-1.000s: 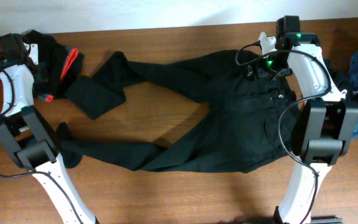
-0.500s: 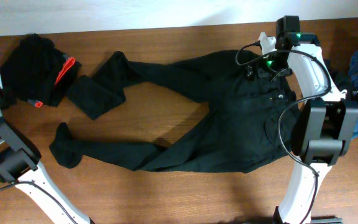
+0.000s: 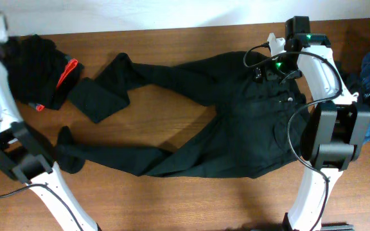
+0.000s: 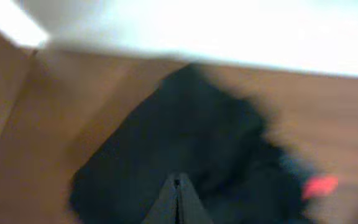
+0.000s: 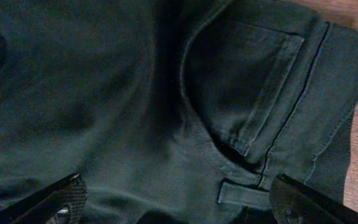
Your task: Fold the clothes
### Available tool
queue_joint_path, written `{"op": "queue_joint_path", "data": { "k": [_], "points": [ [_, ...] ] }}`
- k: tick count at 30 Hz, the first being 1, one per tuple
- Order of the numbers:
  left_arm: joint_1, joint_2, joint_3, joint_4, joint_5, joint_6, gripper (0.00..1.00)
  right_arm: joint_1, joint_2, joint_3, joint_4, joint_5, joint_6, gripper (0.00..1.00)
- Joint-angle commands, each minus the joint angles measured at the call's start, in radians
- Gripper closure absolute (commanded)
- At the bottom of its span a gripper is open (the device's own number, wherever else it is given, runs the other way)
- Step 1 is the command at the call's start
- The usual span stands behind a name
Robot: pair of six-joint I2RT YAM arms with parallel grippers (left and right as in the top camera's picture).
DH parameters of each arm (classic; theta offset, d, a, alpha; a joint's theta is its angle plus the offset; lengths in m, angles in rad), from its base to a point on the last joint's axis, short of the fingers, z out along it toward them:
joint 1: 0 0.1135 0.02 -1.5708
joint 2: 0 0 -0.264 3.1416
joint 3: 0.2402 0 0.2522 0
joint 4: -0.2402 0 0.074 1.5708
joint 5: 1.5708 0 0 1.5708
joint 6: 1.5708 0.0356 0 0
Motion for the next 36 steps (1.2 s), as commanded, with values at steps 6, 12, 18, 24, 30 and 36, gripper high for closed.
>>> {"op": "queue_joint_path", "data": {
  "k": [6, 12, 18, 24, 30, 36],
  "points": [
    [-0.219, -0.008, -0.059, -0.013, -0.022, 0.14, 1.0, -0.002, -0.05, 0.016, -0.002, 0.012, 0.001, 0.01],
    [-0.288, 0.04, -0.082, -0.034, -0.041, 0.167, 1.0, -0.002, -0.05, 0.016, -0.002, 0.012, 0.001, 0.02],
    [-0.292, 0.105, -0.082, -0.138, -0.049, 0.178, 1.0, -0.002, -0.05, 0.016, -0.002, 0.012, 0.001, 0.01],
    [-0.274, 0.154, -0.082, -0.204, -0.049, 0.178, 1.0, -0.002, -0.05, 0.016, -0.002, 0.012, 0.0, 0.01],
    [-0.272, 0.193, -0.082, -0.222, -0.1, 0.196, 1.0, -0.002, -0.05, 0.016, -0.002, 0.012, 0.001, 0.01],
    [-0.263, 0.209, -0.082, -0.172, -0.182, 0.195, 1.0, -0.002, -0.05, 0.016, -0.002, 0.013, 0.001, 0.01]
  ]
}}
